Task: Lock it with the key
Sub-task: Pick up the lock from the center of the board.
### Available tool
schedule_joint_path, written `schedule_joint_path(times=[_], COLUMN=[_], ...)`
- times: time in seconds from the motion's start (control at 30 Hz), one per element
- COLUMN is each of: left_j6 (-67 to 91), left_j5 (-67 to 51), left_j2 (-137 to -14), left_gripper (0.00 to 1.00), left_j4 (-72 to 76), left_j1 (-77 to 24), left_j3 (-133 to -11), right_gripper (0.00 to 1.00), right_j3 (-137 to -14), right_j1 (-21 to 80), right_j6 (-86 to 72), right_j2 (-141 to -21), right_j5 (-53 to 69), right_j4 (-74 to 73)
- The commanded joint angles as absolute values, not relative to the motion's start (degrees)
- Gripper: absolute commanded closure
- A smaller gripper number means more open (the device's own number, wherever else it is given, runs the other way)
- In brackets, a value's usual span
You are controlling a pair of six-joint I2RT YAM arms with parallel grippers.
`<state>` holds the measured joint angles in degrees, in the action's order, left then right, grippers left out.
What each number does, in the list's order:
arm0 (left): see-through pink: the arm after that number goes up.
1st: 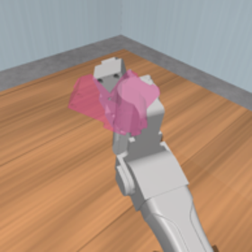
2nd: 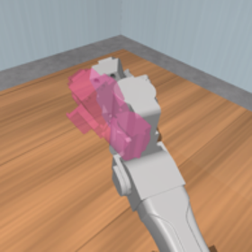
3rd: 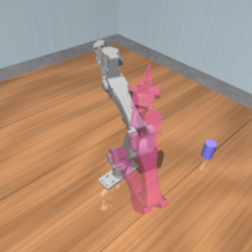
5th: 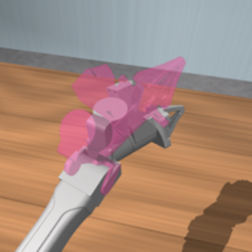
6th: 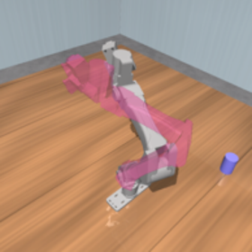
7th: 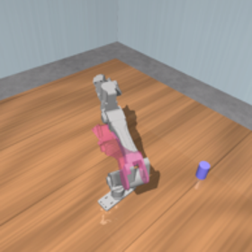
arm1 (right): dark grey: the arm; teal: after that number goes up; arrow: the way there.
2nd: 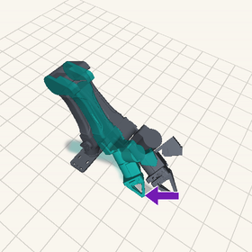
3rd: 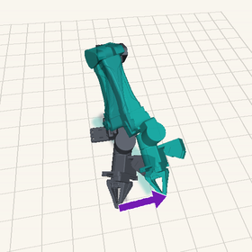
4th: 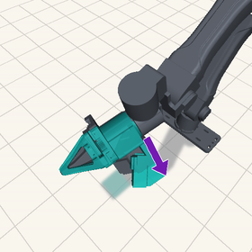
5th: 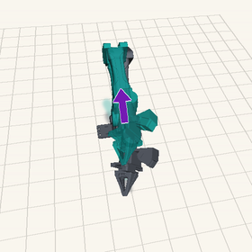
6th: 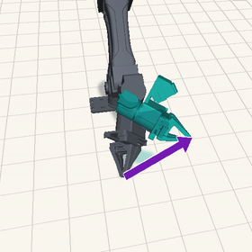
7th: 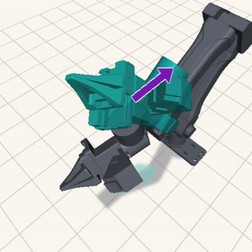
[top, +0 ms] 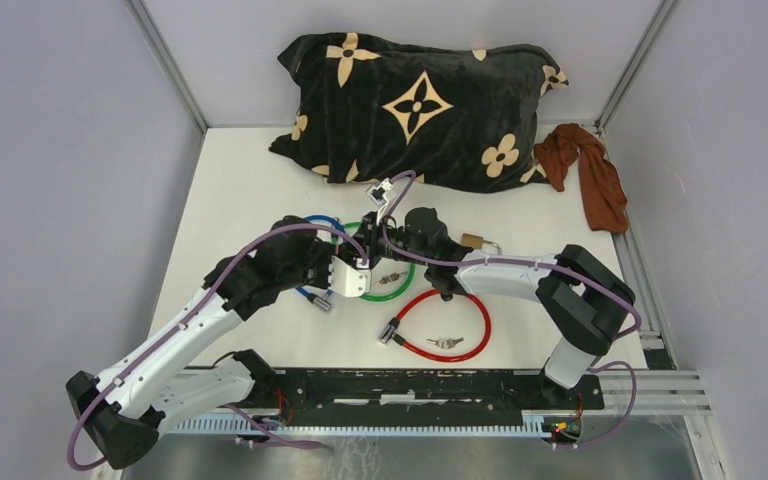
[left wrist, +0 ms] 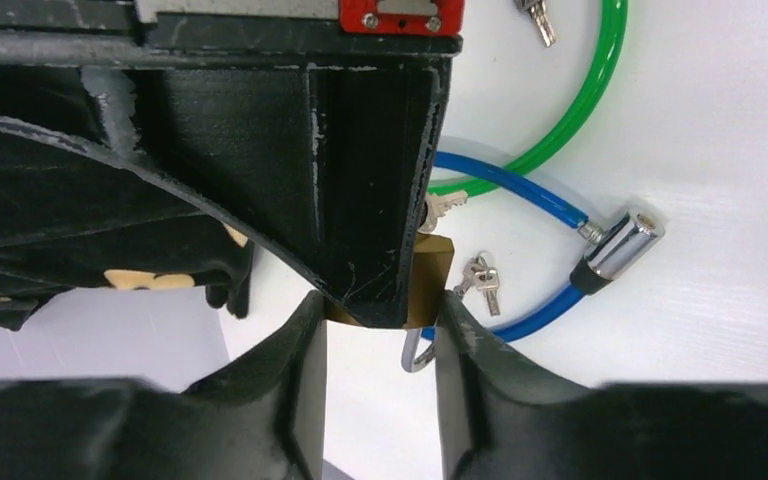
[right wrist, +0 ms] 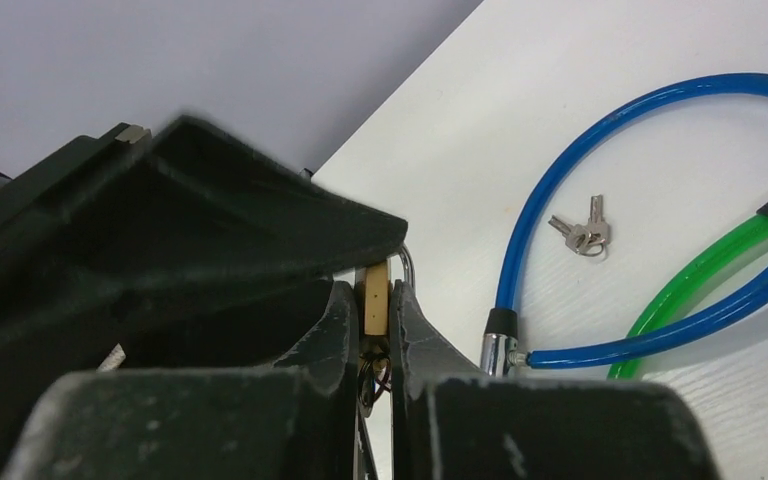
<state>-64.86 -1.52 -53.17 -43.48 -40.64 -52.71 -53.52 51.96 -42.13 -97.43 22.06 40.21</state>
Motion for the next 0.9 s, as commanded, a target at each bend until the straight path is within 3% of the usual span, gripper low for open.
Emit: schedule_joint_path(times=[0.0, 0.03, 0.1, 0.43, 0.63, 0.7, 0.8, 0.87], left_j6=[-53.14, -51.05, -46.93, -28.33, -21.43, -21.37, -21.76, -22.47], left_j5=[-5.32, -5.7, -6.25, -19.68, -27.31, -30.8, -32.01, -31.87], left_j2=[-50.72, -49.99, -48.52, -41.52, -40.83, -40.55, -40.89, -41.03], left_gripper=[0.28, 0.13, 0.06, 0.17, 0.16, 0.26, 0.48, 0.5], left_j4=[-39.05, -38.76, -38.69, -34.21, -31.5, -30.72, -30.0, -30.01], left_j1=[-40.98, -40.93, -40.73, -37.88, -37.83, -37.87, -37.94, -37.96], left_j3=[-53.55, -53.67, -54.08, -51.36, -54.09, -53.79, -52.67, -52.11], right_gripper=[1.0, 1.0, 1.0, 1.0, 1.0, 1.0, 1.0, 1.0], right_j3=[-52.86, -51.96, -49.88, -48.02, -49.79, -49.83, -49.75, -49.92], right_j1=[50.52, 49.82, 48.61, 47.0, 47.1, 47.24, 47.71, 48.06], right_j6=[-40.9, -40.9, -40.29, -34.38, -30.4, -30.42, -30.45, -30.56], right_j2=[-92.85, -90.88, -86.5, -72.65, -69.19, -68.51, -67.97, -67.69], right_j5=[25.86, 26.99, 28.15, 33.23, 33.3, 33.44, 33.41, 33.41], right_j4=[44.05, 44.06, 42.82, 28.65, 22.26, 21.65, 21.51, 21.45])
